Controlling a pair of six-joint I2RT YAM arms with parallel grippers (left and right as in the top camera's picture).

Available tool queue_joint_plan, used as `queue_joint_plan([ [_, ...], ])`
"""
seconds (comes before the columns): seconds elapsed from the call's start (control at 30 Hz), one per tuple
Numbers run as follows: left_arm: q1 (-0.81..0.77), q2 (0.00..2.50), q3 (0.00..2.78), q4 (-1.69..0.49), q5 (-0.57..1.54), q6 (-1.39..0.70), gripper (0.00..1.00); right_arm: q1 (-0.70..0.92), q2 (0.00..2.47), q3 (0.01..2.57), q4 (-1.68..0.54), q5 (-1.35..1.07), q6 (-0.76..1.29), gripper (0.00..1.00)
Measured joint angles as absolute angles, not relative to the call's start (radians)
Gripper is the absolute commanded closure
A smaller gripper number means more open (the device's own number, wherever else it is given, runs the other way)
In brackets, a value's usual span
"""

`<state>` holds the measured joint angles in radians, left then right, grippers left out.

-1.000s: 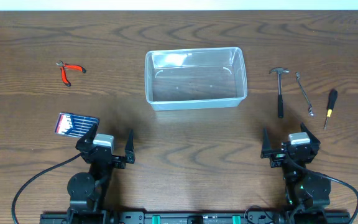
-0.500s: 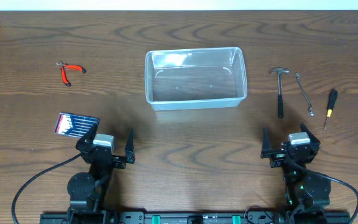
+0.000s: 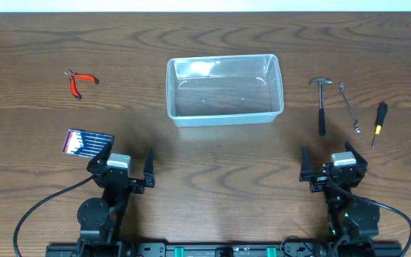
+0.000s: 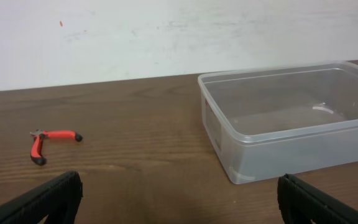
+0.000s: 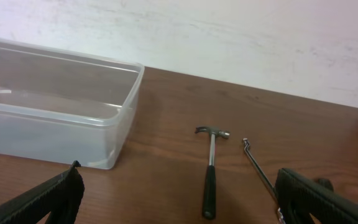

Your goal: Pack container

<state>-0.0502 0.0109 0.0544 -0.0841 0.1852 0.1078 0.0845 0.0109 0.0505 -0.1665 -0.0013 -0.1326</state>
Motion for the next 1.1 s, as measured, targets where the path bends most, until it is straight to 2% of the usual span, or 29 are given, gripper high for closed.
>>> queue_joint_plan([
  [0.37,-0.05,0.011,0.054,-0.084,0.18,0.108,0.02,0.084,0.011,0.051,-0.165,-0.004,-0.139,0.01],
  [0.57,-0.05,0.011,0.054,-0.084,0.18,0.099,0.02,0.084,0.011,0.051,-0.166,-0.005,-0.043,0.01],
  [0.8,-0.05,0.067,0.084,-0.112,0.18,-0.045,0.02,0.084,0.037,0.068,-0.161,-0.005,0.053,0.01],
  [0.97,-0.05,0.245,0.371,-0.311,0.177,-0.095,0.02,0.084,0.2,0.249,-0.229,-0.005,0.065,0.01],
  [1.1,-0.049,0.425,0.698,-0.566,0.168,-0.108,0.02,0.084,0.426,0.517,-0.461,-0.01,0.069,0.01],
])
